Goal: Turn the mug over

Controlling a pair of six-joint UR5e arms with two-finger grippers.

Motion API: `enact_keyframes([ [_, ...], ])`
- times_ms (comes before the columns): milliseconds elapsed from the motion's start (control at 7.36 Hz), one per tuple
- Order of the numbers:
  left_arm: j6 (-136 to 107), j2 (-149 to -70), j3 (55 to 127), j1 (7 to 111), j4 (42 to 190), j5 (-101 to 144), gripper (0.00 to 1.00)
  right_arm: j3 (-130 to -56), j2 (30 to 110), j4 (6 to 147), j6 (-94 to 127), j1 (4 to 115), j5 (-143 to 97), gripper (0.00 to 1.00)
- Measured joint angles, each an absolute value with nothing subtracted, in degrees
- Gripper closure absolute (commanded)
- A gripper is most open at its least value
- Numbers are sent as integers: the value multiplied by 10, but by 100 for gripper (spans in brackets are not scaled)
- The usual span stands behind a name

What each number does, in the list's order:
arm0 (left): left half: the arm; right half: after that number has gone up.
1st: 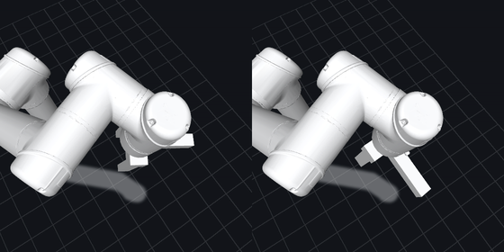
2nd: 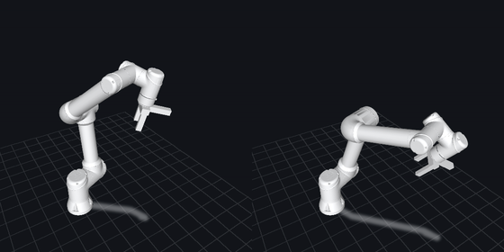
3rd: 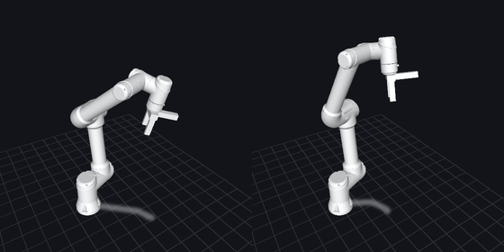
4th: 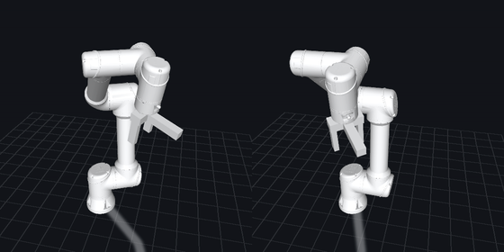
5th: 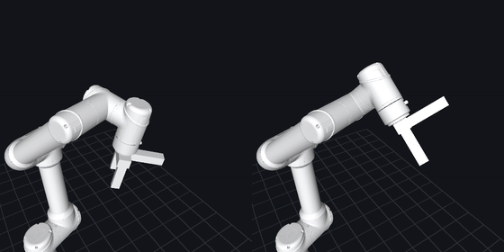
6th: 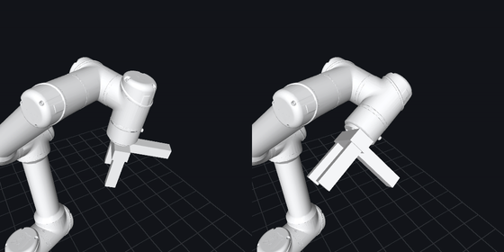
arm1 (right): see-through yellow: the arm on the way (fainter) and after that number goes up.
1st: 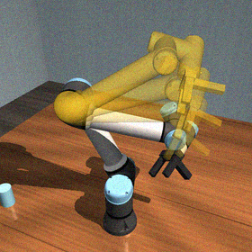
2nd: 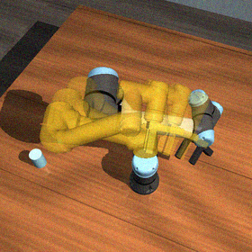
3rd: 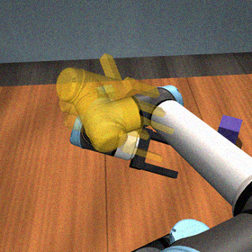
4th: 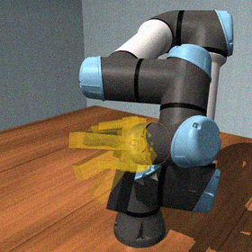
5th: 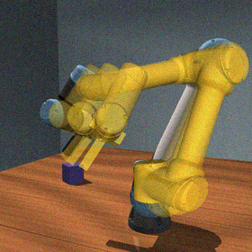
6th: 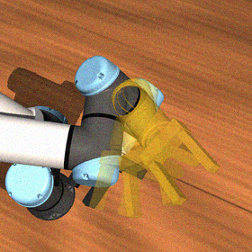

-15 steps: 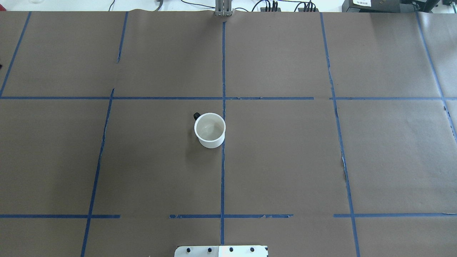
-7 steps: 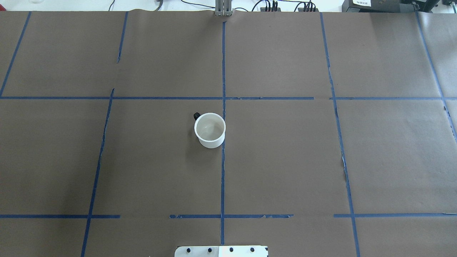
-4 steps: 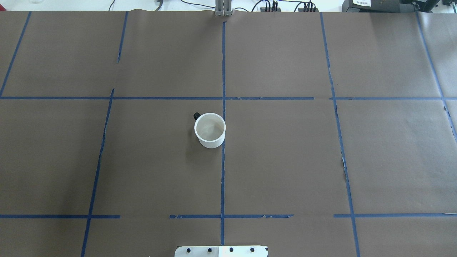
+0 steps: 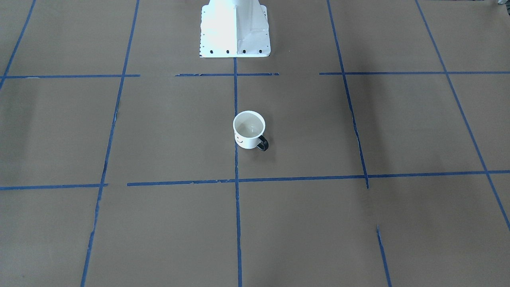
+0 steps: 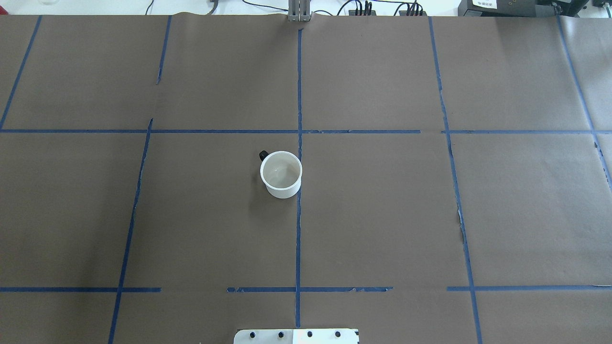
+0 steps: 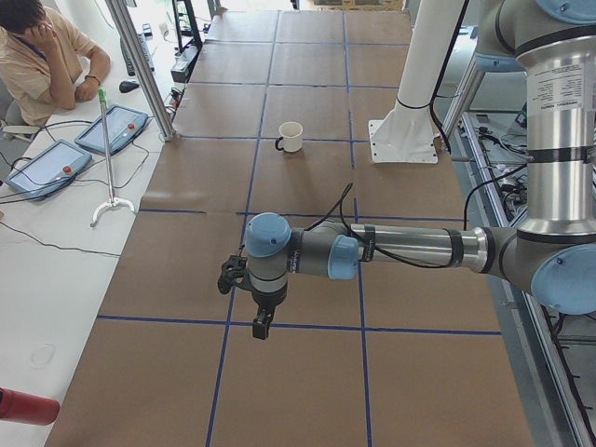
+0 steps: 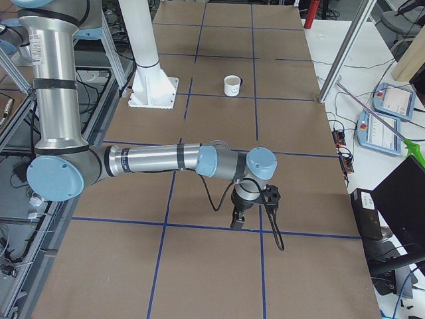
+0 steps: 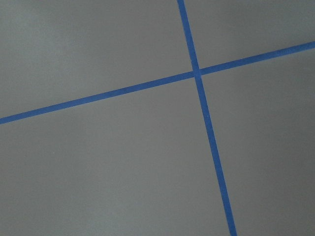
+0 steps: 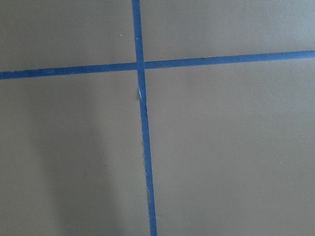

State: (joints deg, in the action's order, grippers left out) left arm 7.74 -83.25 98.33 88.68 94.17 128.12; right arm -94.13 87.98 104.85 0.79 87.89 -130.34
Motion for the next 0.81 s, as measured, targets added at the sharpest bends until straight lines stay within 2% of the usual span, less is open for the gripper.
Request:
enact_keyframes([
  [815, 77, -827, 982, 887, 941, 1281, 0, -941, 880, 1049, 8, 879, -1303, 0],
])
